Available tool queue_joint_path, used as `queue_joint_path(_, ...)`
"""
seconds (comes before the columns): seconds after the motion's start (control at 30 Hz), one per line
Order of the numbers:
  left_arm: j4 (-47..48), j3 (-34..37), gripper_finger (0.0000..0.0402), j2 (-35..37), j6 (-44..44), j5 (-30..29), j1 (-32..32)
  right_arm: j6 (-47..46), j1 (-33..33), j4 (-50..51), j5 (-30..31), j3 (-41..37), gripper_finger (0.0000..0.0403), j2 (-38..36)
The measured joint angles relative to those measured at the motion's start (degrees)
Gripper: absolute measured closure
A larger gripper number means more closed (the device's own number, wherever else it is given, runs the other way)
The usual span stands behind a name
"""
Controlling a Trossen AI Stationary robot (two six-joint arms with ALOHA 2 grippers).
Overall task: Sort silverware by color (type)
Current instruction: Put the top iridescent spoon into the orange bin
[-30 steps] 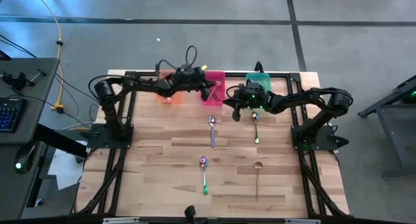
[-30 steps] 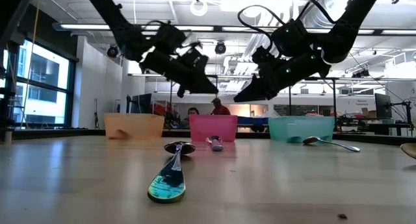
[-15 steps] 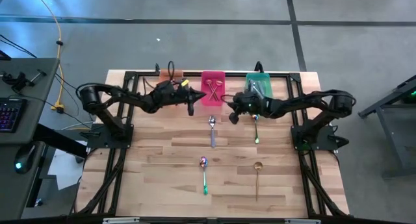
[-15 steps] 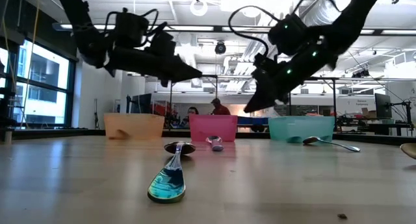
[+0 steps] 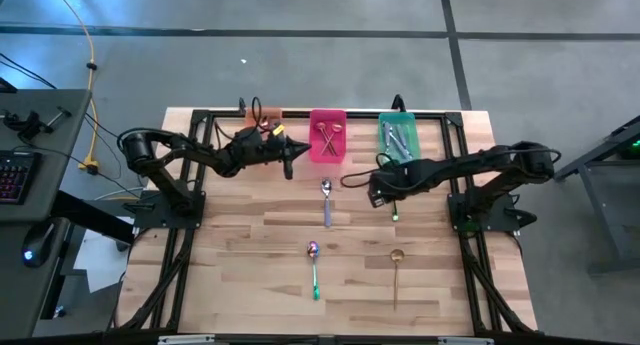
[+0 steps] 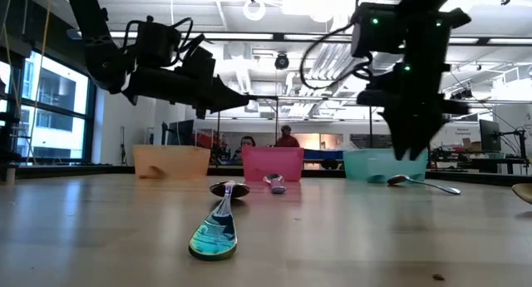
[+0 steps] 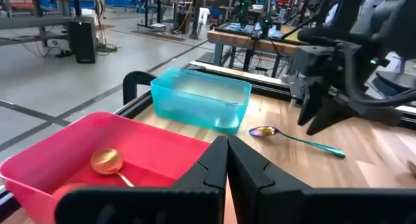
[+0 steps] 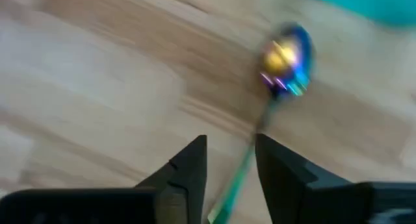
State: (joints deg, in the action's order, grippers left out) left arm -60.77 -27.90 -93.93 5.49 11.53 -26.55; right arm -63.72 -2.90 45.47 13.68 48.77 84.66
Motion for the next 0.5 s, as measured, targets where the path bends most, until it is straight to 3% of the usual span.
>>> queue_joint_path(0.2,0.23,0.0,0.0401,0.0,-0.04,2.52,0.48,-8.14,-1.22,-0.68,0.91,-4.62,0.0274,-0.02)
queue_joint_path(0.5,0.49,0.0,0.0401,0.0,-0.11,3.06,0.46,-2.98,-5.48,-15.19,2.9,-11.57,0.0299,0.04)
